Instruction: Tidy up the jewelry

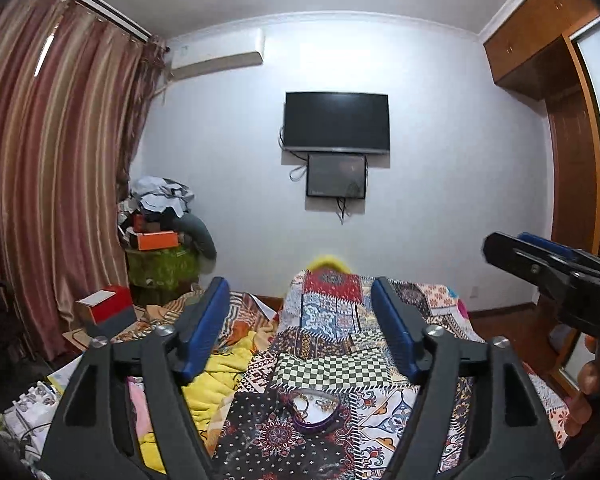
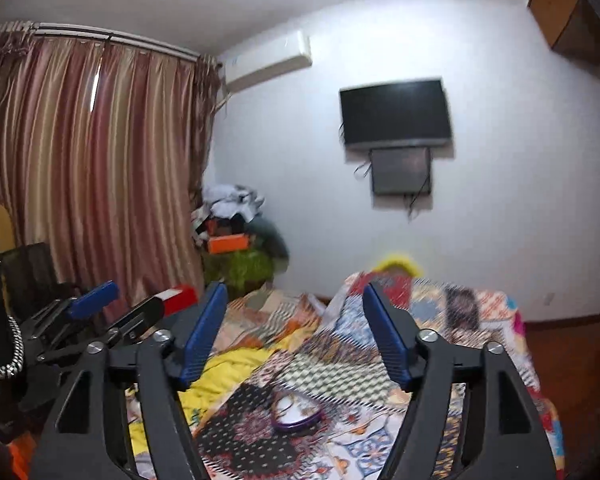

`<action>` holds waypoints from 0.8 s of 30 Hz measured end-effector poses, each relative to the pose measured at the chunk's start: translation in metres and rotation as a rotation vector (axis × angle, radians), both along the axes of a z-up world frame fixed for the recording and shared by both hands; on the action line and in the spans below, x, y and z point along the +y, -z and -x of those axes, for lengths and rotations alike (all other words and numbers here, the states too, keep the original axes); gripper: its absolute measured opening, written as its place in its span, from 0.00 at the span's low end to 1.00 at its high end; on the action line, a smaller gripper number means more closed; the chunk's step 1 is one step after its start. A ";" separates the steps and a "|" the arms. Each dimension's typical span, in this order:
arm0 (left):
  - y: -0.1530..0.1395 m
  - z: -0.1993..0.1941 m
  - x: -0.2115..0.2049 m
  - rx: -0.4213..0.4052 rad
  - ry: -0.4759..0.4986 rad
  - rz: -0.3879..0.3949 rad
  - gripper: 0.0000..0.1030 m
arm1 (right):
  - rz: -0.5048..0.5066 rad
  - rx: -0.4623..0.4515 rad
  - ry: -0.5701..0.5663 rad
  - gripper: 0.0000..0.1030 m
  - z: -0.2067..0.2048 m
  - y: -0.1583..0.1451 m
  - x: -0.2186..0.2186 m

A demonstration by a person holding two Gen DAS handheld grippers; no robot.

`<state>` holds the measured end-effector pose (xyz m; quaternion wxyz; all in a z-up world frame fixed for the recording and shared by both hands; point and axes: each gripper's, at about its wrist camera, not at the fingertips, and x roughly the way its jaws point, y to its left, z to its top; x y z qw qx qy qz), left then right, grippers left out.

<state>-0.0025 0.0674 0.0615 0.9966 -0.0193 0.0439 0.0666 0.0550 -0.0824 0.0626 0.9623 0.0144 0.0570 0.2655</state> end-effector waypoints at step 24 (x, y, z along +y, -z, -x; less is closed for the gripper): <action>0.008 0.020 -0.009 0.005 -0.045 -0.001 0.99 | 0.004 0.014 0.056 1.00 0.012 0.013 -0.007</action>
